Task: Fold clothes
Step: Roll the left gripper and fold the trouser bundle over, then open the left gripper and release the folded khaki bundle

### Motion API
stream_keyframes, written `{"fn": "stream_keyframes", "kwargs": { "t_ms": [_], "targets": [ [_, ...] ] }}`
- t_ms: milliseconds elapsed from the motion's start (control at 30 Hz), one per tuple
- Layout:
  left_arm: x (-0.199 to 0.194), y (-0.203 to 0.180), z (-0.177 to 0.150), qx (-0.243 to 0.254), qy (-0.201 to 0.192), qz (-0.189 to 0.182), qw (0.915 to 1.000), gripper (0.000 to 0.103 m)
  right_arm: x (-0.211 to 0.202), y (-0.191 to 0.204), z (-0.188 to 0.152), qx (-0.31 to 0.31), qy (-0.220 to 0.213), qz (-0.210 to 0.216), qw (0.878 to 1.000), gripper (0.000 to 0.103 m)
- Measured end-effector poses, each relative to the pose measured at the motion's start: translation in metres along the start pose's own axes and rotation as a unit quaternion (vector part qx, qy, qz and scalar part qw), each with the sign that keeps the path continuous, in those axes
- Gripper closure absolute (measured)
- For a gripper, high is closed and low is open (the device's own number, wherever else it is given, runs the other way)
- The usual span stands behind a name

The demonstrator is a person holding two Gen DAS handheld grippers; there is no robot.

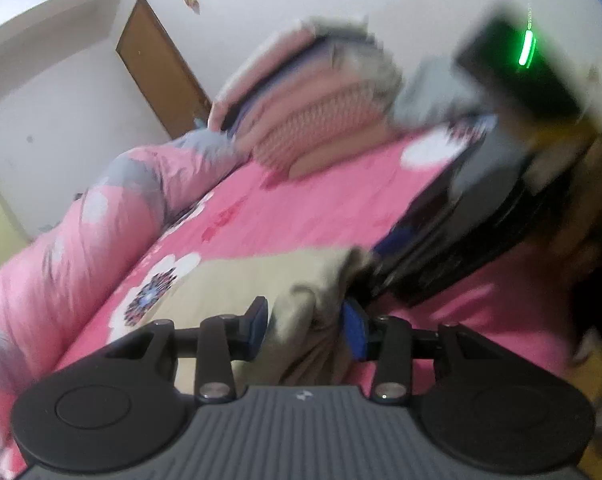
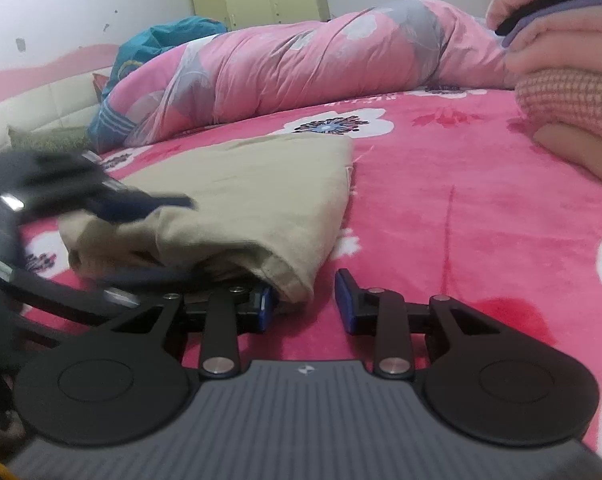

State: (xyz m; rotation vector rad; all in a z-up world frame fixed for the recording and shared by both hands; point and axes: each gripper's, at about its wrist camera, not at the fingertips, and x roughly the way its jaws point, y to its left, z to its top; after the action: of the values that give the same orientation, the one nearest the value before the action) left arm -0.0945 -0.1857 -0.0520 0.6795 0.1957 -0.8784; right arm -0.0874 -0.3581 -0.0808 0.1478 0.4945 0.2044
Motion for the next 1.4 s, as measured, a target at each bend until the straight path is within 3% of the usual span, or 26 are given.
{"fn": "stream_keyframes", "kwargs": {
  "t_ms": [167, 367, 533, 633, 700, 800, 900, 1200, 1300, 1333, 1400],
  "targets": [
    [0.003, -0.002, 0.002, 0.040, 0.006, 0.014, 0.9991, 0.058, 0.002, 0.000, 0.000, 0.016, -0.003, -0.001, 1.000, 0.073],
    [0.019, 0.003, 0.000, 0.085, 0.029, 0.001, 0.9959, 0.076, 0.002, 0.000, 0.000, 0.017, -0.004, -0.003, 1.000, 0.073],
    [0.013, -0.002, 0.004, 0.116, 0.015, 0.026, 0.9928, 0.083, 0.002, -0.003, -0.002, 0.018, -0.010, 0.005, 1.000, 0.072],
    [0.020, -0.029, -0.012, 0.234, 0.001, 0.083, 0.9685, 0.084, 0.002, -0.003, -0.003, 0.015, -0.013, 0.007, 1.000, 0.072],
    [0.030, -0.049, -0.034, 0.320, 0.009, 0.109, 0.9410, 0.084, 0.001, -0.004, -0.004, 0.014, -0.014, 0.008, 1.000, 0.072],
    [0.036, -0.066, -0.057, 0.392, -0.007, 0.148, 0.9081, 0.085, 0.001, -0.003, -0.005, 0.010, -0.015, 0.008, 1.000, 0.072],
    [0.036, -0.068, -0.060, 0.396, -0.016, 0.163, 0.9035, 0.084, 0.000, -0.002, -0.004, 0.004, -0.015, 0.006, 1.000, 0.072],
    [0.029, -0.062, -0.058, 0.293, -0.025, 0.189, 0.9368, 0.081, -0.047, 0.004, -0.002, -0.071, 0.012, -0.052, 0.996, 0.066],
    [0.017, -0.053, -0.050, 0.230, -0.019, 0.189, 0.9544, 0.061, -0.064, 0.001, 0.010, -0.048, -0.010, -0.040, 0.998, 0.066],
    [0.009, -0.048, -0.047, 0.196, -0.015, 0.183, 0.9632, 0.050, -0.068, 0.004, 0.017, -0.043, -0.025, -0.031, 0.998, 0.066],
    [-0.008, -0.036, -0.040, 0.123, -0.008, 0.168, 0.9781, 0.045, -0.066, 0.016, 0.030, -0.045, -0.051, -0.009, 0.998, 0.066]
  ]
}}
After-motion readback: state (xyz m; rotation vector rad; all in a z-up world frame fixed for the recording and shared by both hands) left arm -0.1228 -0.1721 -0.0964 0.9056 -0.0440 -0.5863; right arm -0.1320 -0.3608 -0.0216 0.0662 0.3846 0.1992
